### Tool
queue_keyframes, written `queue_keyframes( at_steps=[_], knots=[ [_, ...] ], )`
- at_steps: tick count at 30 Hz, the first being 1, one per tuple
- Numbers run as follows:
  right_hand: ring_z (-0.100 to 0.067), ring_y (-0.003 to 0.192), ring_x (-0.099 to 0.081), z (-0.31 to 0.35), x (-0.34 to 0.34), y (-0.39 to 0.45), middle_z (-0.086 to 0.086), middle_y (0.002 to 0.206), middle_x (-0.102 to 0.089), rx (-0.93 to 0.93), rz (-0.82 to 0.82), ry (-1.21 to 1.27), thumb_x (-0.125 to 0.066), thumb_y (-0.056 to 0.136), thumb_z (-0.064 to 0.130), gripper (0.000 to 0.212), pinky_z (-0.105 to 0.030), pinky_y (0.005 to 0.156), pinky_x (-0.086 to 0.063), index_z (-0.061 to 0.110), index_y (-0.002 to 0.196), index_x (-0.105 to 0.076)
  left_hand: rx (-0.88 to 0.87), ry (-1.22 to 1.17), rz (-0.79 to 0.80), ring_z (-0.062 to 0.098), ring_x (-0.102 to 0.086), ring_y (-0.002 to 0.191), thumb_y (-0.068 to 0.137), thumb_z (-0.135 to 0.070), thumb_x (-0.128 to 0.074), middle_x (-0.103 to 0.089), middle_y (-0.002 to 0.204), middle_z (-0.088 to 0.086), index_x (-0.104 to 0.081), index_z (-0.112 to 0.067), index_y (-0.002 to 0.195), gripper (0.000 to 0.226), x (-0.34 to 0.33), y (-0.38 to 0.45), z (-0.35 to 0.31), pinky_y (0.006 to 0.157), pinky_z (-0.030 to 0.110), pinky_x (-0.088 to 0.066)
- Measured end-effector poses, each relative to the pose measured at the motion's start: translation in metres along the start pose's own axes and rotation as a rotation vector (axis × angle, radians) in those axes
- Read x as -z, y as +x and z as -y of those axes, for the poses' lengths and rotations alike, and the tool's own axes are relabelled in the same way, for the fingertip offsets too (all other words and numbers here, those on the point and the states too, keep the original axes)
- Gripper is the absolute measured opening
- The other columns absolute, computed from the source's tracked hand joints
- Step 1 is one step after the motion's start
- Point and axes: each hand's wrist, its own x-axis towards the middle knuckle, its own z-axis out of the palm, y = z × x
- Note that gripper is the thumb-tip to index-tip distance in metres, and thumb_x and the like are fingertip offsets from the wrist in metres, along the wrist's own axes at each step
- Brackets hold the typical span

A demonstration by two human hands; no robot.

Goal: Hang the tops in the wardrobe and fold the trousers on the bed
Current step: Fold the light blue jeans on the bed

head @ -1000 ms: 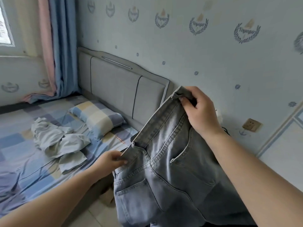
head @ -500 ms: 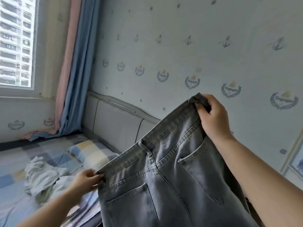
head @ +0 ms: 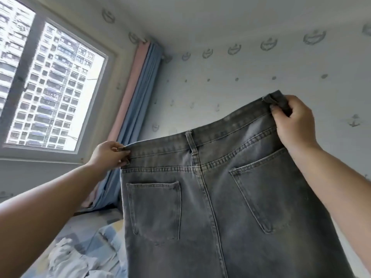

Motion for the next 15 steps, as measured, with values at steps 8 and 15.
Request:
queue_keyframes(
  at_steps=[8, 15],
  knots=[
    [-0.015, 0.087, -0.052, 0.087, -0.067, 0.019, 0.006, 0.088, -0.058, 0.005, -0.009, 0.136, -0.053, 0.093, 0.026, 0.012, -0.024, 0.074, -0.033, 0.020, 0.100, -0.061, -0.149, 0.035, -0.152, 0.023, -0.053, 0.066, 0.085, 0.008, -0.063, -0.049, 0.077, 0.012, -0.049, -0.011, 0.074, 0.026, 0.119, 0.039, -0.083, 0.043, 0.019, -0.053],
    [-0.019, 0.088, -0.053, 0.106, -0.151, -0.022, 0.003, 0.091, -0.059, -0.019, 0.162, 0.223, -0.055, 0.094, 0.025, 0.016, -0.029, 0.076, -0.036, 0.016, 0.105, -0.061, -0.171, 0.227, -0.349, 0.033, -0.060, 0.073, 0.081, 0.001, -0.071, -0.058, 0.088, 0.020, -0.054, -0.013, 0.074, 0.023, 0.223, 0.049, -0.085, 0.052, 0.026, -0.056]
  ],
)
